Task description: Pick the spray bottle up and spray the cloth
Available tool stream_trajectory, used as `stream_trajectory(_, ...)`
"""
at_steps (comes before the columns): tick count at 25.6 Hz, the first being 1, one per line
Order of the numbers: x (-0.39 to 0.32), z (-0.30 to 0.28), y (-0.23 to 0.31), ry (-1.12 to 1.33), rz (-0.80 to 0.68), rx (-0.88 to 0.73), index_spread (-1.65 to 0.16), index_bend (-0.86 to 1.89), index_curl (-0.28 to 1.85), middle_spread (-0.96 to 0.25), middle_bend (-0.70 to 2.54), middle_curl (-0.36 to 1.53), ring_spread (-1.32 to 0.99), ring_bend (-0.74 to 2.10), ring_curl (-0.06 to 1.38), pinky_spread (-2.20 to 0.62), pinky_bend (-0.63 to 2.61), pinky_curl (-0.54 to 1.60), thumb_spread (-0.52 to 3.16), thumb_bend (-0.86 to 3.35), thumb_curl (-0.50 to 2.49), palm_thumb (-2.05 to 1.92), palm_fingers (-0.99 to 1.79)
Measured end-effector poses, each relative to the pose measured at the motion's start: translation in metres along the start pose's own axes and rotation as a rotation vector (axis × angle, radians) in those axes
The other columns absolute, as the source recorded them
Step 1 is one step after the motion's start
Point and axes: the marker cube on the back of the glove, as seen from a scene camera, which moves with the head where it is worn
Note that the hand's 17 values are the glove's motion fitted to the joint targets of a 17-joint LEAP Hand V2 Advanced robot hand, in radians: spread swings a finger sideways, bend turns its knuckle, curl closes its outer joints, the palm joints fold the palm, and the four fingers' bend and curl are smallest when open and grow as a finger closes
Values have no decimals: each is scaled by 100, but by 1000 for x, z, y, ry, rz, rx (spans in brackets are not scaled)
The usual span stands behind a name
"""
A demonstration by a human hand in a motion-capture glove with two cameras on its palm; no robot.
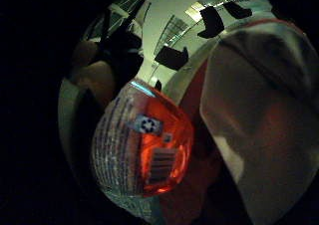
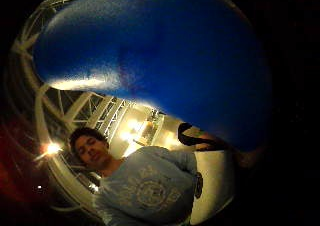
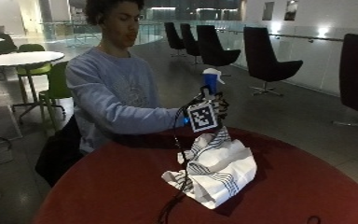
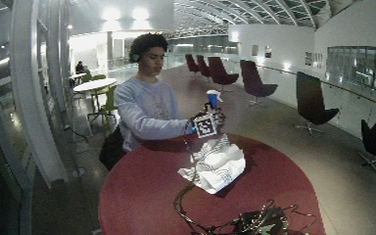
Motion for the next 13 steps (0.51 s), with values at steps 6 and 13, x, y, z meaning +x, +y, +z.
stream_trajectory(6, 25, 15, -4, 95, 2, -45, -24, 16, 33, -10, 32, 51, -8, 48, 38, 23, 12, 26, 81, -3, 64, 95, 89)
stream_trajectory(13, 29, 17, -10, 80, 29, -21, -25, 16, 35, -11, 33, 50, -8, 48, 38, 23, 13, 24, 83, -3, 63, 94, 89)
